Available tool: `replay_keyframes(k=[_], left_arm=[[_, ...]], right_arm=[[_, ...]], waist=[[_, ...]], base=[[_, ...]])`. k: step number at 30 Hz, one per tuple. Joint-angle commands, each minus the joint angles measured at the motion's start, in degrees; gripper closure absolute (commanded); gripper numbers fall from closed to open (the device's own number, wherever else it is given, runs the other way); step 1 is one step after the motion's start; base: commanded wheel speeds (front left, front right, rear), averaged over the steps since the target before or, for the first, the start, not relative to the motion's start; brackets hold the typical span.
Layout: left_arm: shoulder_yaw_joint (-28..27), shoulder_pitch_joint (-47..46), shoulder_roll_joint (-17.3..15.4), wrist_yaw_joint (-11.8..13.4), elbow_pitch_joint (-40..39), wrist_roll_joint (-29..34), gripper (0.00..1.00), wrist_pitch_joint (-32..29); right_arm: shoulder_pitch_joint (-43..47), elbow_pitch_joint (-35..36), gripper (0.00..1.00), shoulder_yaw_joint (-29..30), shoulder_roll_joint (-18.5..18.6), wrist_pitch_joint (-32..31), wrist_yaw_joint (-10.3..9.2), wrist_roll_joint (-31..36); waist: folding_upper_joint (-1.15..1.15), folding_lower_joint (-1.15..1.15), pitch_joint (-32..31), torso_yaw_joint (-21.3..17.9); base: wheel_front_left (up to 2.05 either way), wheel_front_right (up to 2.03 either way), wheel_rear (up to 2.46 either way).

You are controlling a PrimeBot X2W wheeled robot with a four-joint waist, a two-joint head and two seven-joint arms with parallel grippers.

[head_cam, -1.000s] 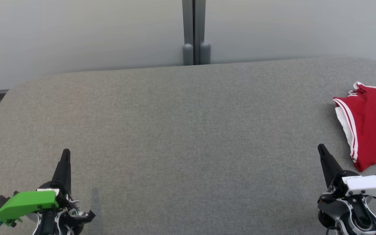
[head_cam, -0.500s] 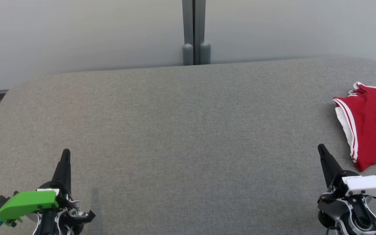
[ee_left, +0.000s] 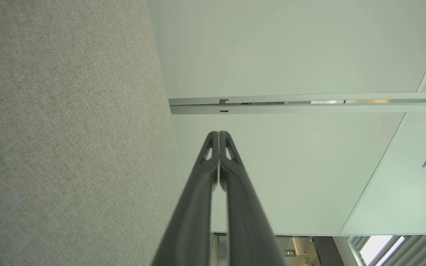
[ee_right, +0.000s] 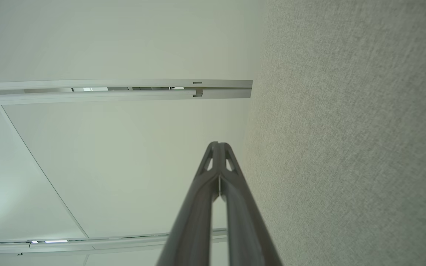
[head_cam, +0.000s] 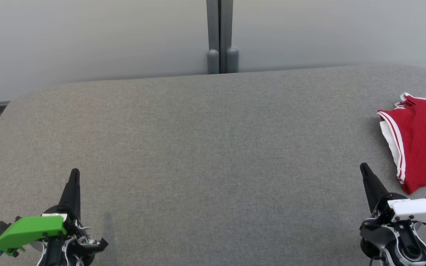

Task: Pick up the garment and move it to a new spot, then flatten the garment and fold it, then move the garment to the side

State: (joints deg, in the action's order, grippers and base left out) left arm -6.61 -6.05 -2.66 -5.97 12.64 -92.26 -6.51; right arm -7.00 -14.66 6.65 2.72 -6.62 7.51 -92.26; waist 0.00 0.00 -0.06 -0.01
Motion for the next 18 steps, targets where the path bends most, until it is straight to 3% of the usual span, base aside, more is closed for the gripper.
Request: replay_keyframes(k=[1,18], left_arm=[[-0.14,-0.73,-0.40,0.16,-0.21,-0.16,1.00,-0.29],[-0.13,-0.73,-0.40,0.16,-0.21,-0.16,1.00,-0.28]], right_arm=[[0.04,0.20,1.00,0.13,0.30,-0.21,-0.04,-0.09],[0.04,0.20,1.00,0.13,0.30,-0.21,-0.04,-0.09]], waist=[[0.00,0.00,0.00,0.00],[0.00,0.00,0.00,0.00]], base=[[0.00,0.00,0.00],[0.00,0.00,0.00]])
